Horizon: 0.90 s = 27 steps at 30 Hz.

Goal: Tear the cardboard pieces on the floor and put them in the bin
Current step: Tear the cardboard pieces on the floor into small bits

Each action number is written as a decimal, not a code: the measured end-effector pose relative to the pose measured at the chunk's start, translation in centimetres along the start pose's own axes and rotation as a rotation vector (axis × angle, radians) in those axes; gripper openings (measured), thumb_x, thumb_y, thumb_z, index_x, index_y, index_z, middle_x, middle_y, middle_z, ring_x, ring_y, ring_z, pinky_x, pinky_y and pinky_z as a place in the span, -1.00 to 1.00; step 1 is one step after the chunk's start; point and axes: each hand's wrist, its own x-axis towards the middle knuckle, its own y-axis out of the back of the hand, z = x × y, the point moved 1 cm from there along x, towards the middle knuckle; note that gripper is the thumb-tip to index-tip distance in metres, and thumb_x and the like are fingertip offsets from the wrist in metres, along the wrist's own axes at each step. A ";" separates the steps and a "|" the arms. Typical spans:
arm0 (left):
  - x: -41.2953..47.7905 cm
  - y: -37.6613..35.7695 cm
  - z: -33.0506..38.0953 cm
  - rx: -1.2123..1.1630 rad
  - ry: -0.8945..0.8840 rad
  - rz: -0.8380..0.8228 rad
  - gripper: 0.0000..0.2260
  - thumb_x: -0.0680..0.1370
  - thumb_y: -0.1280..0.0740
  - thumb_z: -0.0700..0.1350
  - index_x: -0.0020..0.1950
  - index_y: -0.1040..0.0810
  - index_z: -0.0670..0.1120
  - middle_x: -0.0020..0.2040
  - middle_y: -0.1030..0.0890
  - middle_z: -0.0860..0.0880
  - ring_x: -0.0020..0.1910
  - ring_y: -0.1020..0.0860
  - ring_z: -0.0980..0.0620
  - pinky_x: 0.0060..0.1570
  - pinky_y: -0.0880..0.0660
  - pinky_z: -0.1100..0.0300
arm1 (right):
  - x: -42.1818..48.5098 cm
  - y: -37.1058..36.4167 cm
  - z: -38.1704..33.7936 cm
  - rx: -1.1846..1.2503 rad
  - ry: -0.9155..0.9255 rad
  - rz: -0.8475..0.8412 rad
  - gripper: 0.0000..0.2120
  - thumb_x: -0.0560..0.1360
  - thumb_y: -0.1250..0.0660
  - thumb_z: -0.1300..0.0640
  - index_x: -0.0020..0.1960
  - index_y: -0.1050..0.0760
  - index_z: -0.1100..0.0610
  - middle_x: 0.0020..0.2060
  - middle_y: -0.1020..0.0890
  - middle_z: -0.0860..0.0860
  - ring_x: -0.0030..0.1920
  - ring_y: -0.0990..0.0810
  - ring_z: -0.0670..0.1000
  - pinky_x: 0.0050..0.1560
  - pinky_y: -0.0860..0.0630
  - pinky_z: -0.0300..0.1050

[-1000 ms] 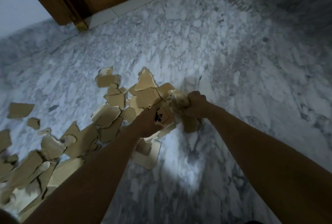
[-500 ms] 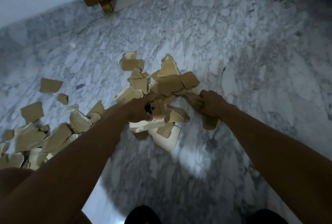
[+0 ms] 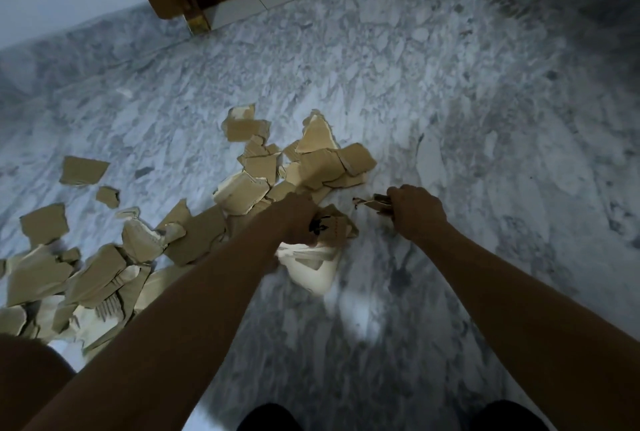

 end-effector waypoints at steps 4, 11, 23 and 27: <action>2.0 -1.1 1.8 0.085 0.036 -0.028 -0.56 0.39 -0.49 0.11 0.23 -0.54 0.05 0.22 -0.51 -0.03 0.32 -0.35 -0.15 0.22 -0.34 -0.15 | 0.0 0.1 0.9 0.075 -0.048 -0.066 -0.88 0.53 -0.35 0.15 0.04 -0.57 0.16 -0.07 -0.60 0.12 -0.08 -0.63 0.15 -0.19 -0.48 -0.08; 2.7 -1.2 1.6 0.132 -0.033 0.025 -0.56 0.40 -0.47 0.15 0.23 -0.50 0.07 0.16 -0.55 -0.02 0.27 -0.41 -0.13 0.17 -0.32 -0.10 | 0.3 -0.2 3.4 0.218 -0.150 -0.036 -0.78 0.53 -0.40 0.01 -0.02 -0.53 0.18 -0.13 -0.58 0.13 -0.14 -0.62 0.16 -0.24 -0.43 -0.10; 0.6 2.4 -0.8 -0.529 0.006 0.193 -0.33 0.44 -0.50 0.00 0.49 -0.29 0.12 0.19 -0.59 0.00 0.16 -0.56 -0.04 0.10 -0.49 0.10 | 3.1 2.4 4.5 0.775 -0.312 -0.288 -0.46 0.23 -0.63 -0.05 0.04 -0.60 0.25 -0.08 -0.68 0.15 -0.06 -0.67 0.13 -0.12 -0.63 -0.04; -1.3 4.2 -4.4 -0.683 0.186 0.332 -0.36 0.45 -0.52 -0.08 0.44 -0.29 -0.04 0.12 -0.54 -0.01 0.06 -0.53 -0.04 -0.02 -0.45 0.13 | 5.8 5.6 0.7 0.811 -0.203 -0.267 -0.25 0.05 -0.63 -0.17 0.10 -0.59 0.24 -0.05 -0.67 0.19 -0.03 -0.67 0.18 -0.04 -0.65 0.06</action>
